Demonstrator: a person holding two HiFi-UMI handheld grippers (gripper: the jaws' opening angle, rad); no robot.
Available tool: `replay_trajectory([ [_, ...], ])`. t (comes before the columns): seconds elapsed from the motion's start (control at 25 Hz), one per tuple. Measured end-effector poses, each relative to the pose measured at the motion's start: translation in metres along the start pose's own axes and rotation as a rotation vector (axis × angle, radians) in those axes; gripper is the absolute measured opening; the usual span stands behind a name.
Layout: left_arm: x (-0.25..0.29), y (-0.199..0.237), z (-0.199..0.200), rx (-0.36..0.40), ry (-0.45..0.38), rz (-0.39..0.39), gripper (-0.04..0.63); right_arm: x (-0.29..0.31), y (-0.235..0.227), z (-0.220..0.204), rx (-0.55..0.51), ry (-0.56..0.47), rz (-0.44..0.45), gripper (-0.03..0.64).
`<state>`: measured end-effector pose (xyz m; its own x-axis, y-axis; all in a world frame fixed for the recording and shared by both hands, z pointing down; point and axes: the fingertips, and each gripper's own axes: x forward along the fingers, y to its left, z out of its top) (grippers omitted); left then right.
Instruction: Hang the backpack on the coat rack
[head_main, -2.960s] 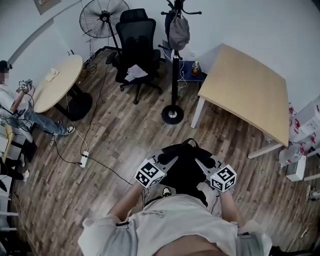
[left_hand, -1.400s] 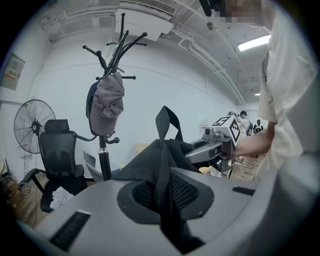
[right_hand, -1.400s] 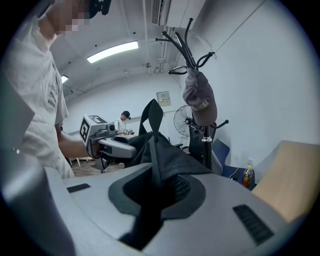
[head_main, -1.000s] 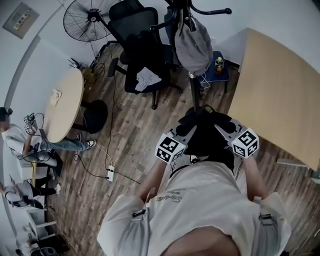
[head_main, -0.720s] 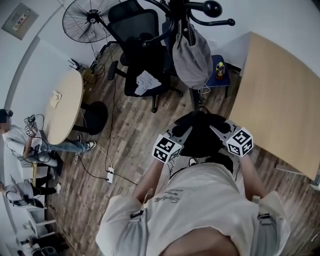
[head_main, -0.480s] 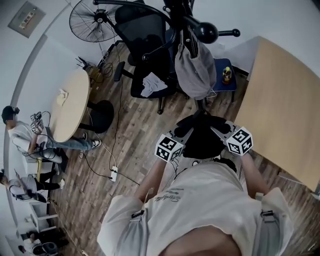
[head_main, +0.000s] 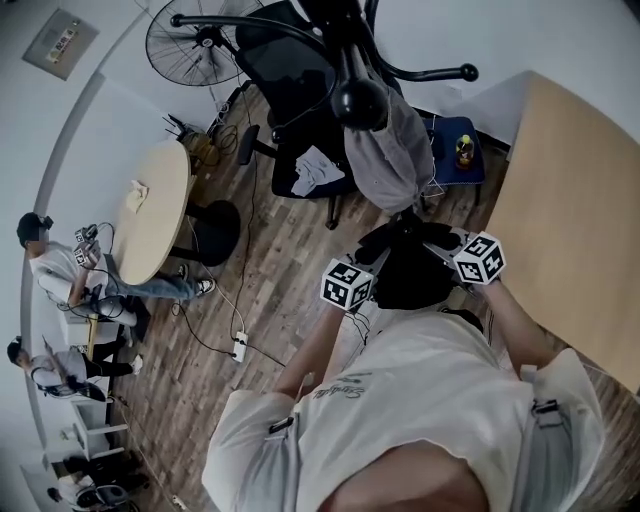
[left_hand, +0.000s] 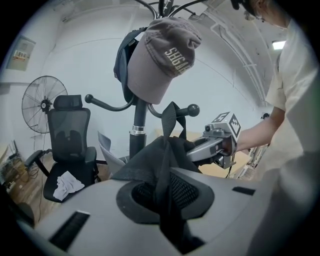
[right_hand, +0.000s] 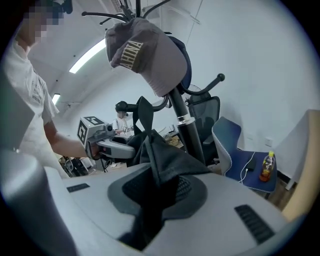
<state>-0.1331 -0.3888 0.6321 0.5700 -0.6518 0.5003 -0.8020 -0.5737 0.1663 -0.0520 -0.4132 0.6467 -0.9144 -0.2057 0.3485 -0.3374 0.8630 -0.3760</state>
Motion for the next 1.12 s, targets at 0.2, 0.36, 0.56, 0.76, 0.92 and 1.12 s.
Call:
replay_trajectory([
  [0.2, 0.014, 0.011, -0.009, -0.026, 0.026, 0.000, 0.053, 0.009, -0.014, -0.009, 0.023, 0.030, -0.019, 0.052],
  [0.36, 0.024, 0.022, -0.010, -0.025, 0.030, -0.021, 0.058, 0.013, -0.024, -0.010, 0.024, 0.043, -0.032, 0.054],
  [0.56, 0.034, 0.031, -0.011, -0.024, 0.019, -0.013, 0.063, 0.019, -0.034, -0.011, 0.016, 0.036, -0.072, 0.055],
  [0.76, 0.038, 0.033, -0.007, -0.019, -0.005, -0.018, 0.071, 0.018, -0.040, -0.009, 0.005, 0.041, -0.094, 0.077],
  [0.92, 0.032, 0.030, -0.012, -0.018, -0.009, -0.011, 0.083, 0.012, -0.037, -0.012, -0.006, 0.062, -0.148, 0.122],
  [1.12, 0.020, 0.033, -0.008, -0.054, -0.031, 0.003, 0.106, -0.017, -0.031, -0.008, -0.055, 0.038, -0.280, 0.192],
])
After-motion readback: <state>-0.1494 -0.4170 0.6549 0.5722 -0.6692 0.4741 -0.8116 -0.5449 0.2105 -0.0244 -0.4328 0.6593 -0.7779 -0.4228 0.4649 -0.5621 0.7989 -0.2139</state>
